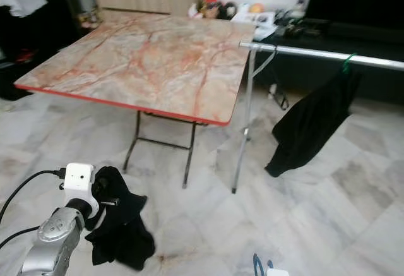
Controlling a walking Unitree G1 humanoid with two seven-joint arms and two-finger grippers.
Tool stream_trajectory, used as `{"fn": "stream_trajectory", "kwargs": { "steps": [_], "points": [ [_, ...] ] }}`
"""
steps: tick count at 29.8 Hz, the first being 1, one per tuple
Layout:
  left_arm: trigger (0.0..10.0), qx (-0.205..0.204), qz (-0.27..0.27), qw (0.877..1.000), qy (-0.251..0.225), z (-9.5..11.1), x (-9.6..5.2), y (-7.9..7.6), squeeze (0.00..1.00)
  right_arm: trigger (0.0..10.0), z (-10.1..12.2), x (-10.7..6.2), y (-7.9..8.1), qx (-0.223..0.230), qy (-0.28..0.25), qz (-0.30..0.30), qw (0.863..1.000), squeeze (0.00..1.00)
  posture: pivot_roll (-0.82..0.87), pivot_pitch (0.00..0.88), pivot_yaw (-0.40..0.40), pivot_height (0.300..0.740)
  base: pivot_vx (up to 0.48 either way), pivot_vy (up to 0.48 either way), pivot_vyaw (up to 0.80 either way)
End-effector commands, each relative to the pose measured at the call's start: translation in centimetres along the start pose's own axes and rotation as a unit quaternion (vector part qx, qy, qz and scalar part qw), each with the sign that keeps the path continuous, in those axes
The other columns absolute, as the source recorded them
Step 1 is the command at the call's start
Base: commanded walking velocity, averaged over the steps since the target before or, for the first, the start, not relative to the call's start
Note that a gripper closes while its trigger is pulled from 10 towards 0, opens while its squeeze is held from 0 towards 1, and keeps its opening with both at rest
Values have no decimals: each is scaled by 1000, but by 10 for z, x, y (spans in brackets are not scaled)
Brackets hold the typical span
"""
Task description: Hang hanger
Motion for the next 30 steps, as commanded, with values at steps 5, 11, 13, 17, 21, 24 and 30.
{"fn": "stream_trajectory", "kwargs": {
  "steps": [5,11,13,17,21,24,30],
  "points": [
    [10000,6,14,1000,-23,10,-5,11,0,10000,2,1,7,27,-1,3,1000,0,75,77,10,740,0,0,0],
    [10000,1,12,1000,-24,11,-8,10,0,10000,3,1,4,27,-1,1,1000,0,82,77,6,740,0,0,0],
    [10000,1,7,1000,-30,12,-8,8,0,10000,3,1,4,29,-1,0,1000,0,82,78,8,740,0,0,0],
    [10000,-7,4,999,-46,18,-8,6,0,10000,4,1,4,39,-2,-2,999,0,81,75,8,740,126,0,0],
    [10000,-5,1,999,-43,18,-7,5,0,10000,2,1,4,47,4,-4,999,0,83,74,9,740,325,0,-358],
    [10000,-6,2,999,-40,16,-8,5,0,10000,3,1,5,51,3,-1,999,0,81,74,10,740,342,0,-781],
    [10000,-23,10,999,-41,17,-8,8,0,10000,8,2,4,52,-13,0,999,0,87,73,7,740,349,0,-354]
  ]
}}
Point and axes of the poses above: a point about 5 cm out from each wrist's last joint towards the gripper, its own x axis pointing out of the wrist towards the gripper, its own z axis along the axis of the wrist's last joint, y = z × x, the point moved 6 cm from there along x, pointing out of the wrist towards the gripper, and after that the axes turned 10 degrees about -x, right-handed, at the moved point
